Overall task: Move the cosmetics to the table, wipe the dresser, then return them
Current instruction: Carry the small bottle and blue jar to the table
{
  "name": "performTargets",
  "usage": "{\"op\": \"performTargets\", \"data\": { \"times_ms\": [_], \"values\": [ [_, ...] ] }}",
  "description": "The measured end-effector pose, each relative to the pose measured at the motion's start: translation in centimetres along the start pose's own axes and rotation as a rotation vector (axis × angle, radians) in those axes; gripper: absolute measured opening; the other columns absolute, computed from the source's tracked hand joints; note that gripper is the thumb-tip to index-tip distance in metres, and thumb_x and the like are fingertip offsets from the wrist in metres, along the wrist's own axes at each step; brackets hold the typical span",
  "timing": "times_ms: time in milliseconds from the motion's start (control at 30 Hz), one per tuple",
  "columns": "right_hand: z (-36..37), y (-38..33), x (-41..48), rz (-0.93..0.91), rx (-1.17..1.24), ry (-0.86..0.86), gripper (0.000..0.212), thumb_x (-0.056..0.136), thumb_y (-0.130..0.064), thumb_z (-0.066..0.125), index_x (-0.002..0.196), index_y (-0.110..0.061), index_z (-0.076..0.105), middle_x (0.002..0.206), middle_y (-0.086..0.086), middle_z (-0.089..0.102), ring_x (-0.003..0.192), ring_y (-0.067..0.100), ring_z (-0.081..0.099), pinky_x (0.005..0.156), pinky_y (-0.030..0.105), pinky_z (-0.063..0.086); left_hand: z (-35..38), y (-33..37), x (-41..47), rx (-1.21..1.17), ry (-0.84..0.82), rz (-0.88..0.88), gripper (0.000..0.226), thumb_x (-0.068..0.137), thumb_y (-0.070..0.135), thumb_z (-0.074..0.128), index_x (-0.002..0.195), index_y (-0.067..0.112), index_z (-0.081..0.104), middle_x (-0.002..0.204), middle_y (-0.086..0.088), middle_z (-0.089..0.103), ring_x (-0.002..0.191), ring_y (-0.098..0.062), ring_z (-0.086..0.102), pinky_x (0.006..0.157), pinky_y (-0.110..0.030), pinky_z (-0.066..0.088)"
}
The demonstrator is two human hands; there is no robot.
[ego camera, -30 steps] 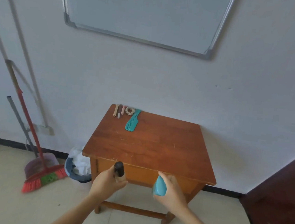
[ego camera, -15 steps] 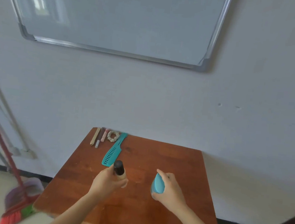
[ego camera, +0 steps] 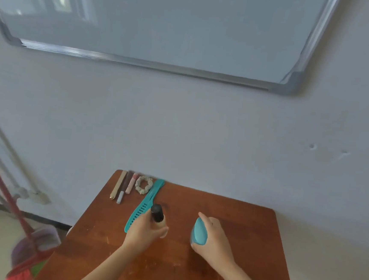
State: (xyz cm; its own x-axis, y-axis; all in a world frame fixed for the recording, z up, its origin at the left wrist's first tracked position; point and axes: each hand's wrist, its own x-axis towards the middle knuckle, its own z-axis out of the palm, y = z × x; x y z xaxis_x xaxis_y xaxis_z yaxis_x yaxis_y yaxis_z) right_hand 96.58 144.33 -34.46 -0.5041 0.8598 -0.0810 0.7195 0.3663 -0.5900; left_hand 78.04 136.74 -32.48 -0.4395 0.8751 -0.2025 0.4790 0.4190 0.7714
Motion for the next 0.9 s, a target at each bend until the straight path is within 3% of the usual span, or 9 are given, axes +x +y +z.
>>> {"op": "performTargets", "data": {
  "times_ms": [100,267,433,533,633,800,900],
  "values": [
    [-0.9,-0.6,3.3,0.003,-0.003,0.026,0.076,0.077,-0.032,0.068,0.141,-0.032,0.027,0.129,-0.008,0.035,0.113,0.008,0.043,0.086,0.013,0.036,-0.4,0.7,4.0,0.041,-0.022,0.033,0.025,0.077,0.024,0.068,0.091,0.024,0.047,0.091,0.008,0.057,0.079,-0.005,0.055,0.061,-0.011,0.041],
    [-1.0,-0.9,8.2,0.028,0.010,0.046,0.076,0.075,-0.030,0.070,0.140,-0.031,0.029,0.128,-0.006,0.036,0.115,0.010,0.044,0.086,0.013,0.033,-0.3,1.2,10.1,0.090,-0.037,0.054,0.025,0.072,0.031,0.068,0.090,0.023,0.052,0.085,0.007,0.062,0.080,-0.011,0.059,0.073,-0.030,0.049],
    [0.5,-0.9,12.5,0.051,0.001,0.050,0.073,0.074,-0.030,0.070,0.138,-0.029,0.034,0.128,-0.004,0.038,0.115,0.012,0.043,0.091,0.017,0.037,0.8,0.7,14.7,0.119,-0.069,0.093,0.026,0.071,0.037,0.065,0.085,0.028,0.045,0.087,0.002,0.059,0.076,-0.012,0.056,0.061,-0.026,0.038],
    [1.5,-1.1,14.2,0.058,-0.005,0.063,0.072,0.073,-0.027,0.071,0.136,-0.025,0.036,0.128,-0.001,0.037,0.116,0.016,0.044,0.091,0.022,0.040,1.1,0.4,15.8,0.106,-0.067,0.130,0.028,0.074,0.031,0.067,0.089,0.025,0.044,0.086,0.004,0.054,0.079,-0.012,0.051,0.062,-0.025,0.033],
    [2.1,-1.3,15.3,0.055,0.002,0.090,0.071,0.073,-0.024,0.072,0.135,-0.022,0.037,0.127,0.001,0.036,0.115,0.016,0.045,0.087,0.017,0.037,1.4,0.3,16.6,0.071,-0.071,0.176,0.028,0.073,0.026,0.068,0.088,0.025,0.044,0.082,0.009,0.050,0.082,-0.011,0.048,0.064,-0.023,0.031],
    [3.1,-1.5,15.7,0.033,0.021,0.136,0.068,0.071,-0.025,0.076,0.131,-0.018,0.044,0.121,0.004,0.036,0.106,0.017,0.051,0.081,0.015,0.039,1.3,0.2,18.0,0.095,-0.060,0.228,0.041,0.075,0.024,0.069,0.111,0.014,0.054,0.105,-0.001,0.057,0.102,-0.020,0.046,0.080,-0.025,0.033],
    [3.2,-1.5,15.7,0.041,-0.001,0.145,0.069,0.071,-0.025,0.077,0.131,-0.017,0.044,0.118,0.006,0.036,0.103,0.018,0.051,0.083,0.018,0.043,1.5,0.1,17.8,0.054,-0.047,0.241,0.044,0.076,0.023,0.069,0.115,0.013,0.053,0.102,-0.001,0.050,0.094,-0.019,0.049,0.077,-0.022,0.035]
  ]
}}
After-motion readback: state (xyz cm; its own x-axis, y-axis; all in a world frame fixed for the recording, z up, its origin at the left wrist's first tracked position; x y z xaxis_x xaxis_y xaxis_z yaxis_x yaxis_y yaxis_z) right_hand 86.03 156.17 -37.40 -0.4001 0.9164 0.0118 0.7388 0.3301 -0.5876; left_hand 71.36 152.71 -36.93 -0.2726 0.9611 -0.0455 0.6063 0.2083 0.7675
